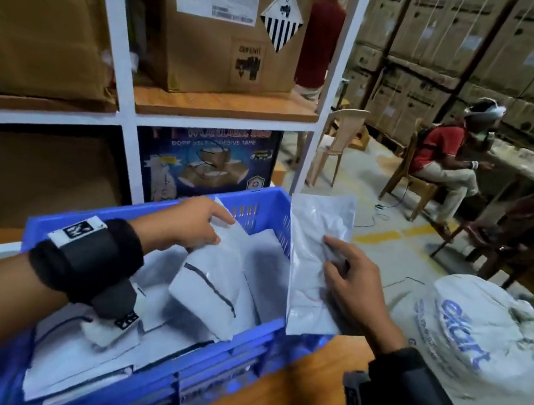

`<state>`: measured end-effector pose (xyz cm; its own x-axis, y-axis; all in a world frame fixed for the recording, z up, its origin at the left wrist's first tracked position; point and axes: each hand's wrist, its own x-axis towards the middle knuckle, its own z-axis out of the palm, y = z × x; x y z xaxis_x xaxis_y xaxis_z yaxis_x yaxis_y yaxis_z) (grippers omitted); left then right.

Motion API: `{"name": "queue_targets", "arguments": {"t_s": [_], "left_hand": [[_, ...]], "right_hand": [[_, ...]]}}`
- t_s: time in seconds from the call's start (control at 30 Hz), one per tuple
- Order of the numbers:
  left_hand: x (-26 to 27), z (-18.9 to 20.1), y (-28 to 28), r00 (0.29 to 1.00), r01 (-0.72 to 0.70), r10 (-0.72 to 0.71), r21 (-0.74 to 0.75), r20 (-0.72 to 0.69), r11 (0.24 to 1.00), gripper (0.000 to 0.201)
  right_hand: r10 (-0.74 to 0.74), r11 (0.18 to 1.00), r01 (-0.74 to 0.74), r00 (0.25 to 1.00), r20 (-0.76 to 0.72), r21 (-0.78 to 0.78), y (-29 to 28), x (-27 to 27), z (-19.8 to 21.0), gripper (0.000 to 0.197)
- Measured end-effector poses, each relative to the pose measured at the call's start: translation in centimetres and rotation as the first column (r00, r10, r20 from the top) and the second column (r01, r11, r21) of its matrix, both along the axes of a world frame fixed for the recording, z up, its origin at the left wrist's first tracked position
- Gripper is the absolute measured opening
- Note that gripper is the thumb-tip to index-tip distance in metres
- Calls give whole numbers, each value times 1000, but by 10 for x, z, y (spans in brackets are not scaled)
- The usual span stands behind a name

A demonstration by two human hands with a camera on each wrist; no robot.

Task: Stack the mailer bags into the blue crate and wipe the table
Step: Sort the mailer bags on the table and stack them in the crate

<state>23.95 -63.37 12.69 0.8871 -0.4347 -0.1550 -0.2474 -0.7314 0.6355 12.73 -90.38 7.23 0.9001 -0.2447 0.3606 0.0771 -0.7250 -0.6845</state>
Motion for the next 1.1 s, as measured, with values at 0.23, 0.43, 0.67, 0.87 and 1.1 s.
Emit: {"name": "queue_targets", "arguments": {"t_s": [0.23, 0.43, 0.67, 0.87, 1.1], "left_hand": [[36, -29, -45, 969, -182, 199, 126, -143, 975, 48], [36, -70, -61, 906, -231, 324, 320, -274, 919, 63], [37, -63, -85, 996, -87, 72, 755, 53, 650, 75], [24, -94, -111, 945, 223, 119, 869, -303, 441, 78], [25, -92, -118, 960, 165, 129, 874, -248, 456, 111]], "right_hand": [[235, 972, -234, 971, -40, 30, -37, 36, -17, 41], [324, 944, -325, 946, 23, 58, -48, 46, -36, 41], [367, 930, -367, 930, -9, -8, -45, 48, -35, 43], [368, 929, -370, 928, -59, -26, -47, 48, -32, 44], [368, 926, -376, 921, -126, -40, -46, 47, -31, 45]]}}
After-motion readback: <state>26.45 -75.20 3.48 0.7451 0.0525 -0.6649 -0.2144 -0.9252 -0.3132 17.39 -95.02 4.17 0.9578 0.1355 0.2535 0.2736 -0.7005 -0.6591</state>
